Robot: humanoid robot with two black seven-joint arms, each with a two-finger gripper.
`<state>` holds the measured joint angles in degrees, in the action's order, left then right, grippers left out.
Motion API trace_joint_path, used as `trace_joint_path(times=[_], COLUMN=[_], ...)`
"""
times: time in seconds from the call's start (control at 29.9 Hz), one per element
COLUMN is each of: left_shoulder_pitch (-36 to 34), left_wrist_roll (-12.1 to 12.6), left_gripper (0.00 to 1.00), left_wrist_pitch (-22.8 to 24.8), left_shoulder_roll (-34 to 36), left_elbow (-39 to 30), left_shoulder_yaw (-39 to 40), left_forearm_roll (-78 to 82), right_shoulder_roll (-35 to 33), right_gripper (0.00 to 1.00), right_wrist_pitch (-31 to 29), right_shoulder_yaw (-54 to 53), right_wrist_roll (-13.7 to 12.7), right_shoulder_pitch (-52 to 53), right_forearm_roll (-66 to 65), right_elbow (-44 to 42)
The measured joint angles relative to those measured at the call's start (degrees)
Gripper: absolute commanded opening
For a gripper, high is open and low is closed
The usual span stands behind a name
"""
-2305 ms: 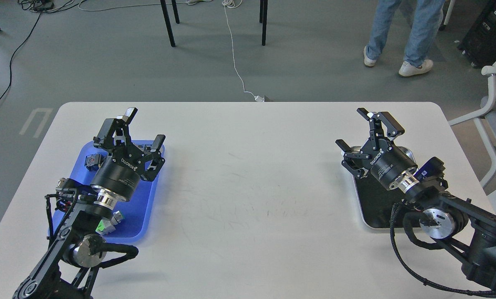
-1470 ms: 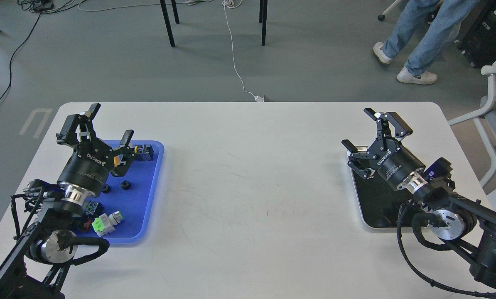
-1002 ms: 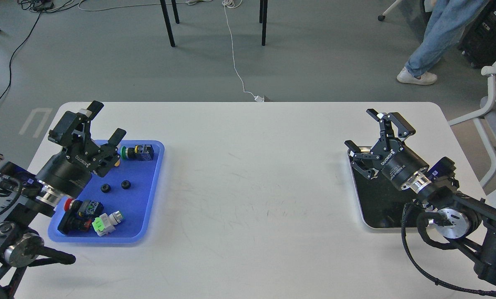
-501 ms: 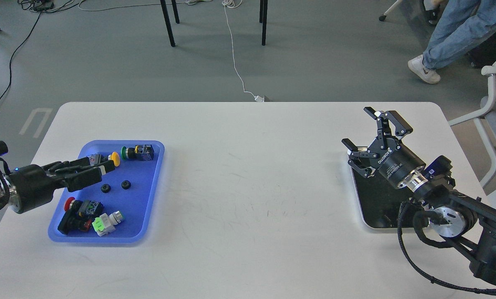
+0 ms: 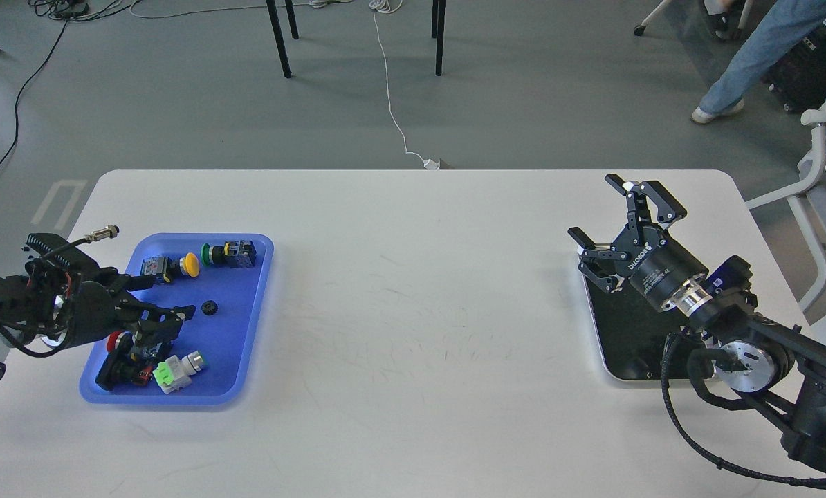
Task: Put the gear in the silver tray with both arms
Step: 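Lower the left gripper and grasp the small black gear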
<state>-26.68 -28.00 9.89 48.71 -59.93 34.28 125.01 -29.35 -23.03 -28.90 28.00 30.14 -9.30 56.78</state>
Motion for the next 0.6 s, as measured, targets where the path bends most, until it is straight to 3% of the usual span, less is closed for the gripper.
trace_joint_path(times=[0.27,0.6], left_shoulder_pitch=[0.2,-0.3], left_wrist_roll=[0.0,0.0], left_gripper=[0.82,0.59], left_wrist_pitch=[0.9,1.2], left_shoulder_roll=[-1.4,-2.9], left_elbow=[0.4,2.5], left_shoulder_yaw=[-1.1,-2.4], left_forearm_roll=[0.0,0.0], right_shoulder_roll=[-0.2,-0.4], right_gripper=[0.99,0.99], right_wrist_pitch=[0.1,0.1], right_shoulder_yaw=[-0.1,-0.1], right_wrist_roll=[0.0,0.0], right_shoulder_pitch=[0.3,0.4], right_forearm_roll=[0.0,0.0], right_elbow=[0.0,0.0])
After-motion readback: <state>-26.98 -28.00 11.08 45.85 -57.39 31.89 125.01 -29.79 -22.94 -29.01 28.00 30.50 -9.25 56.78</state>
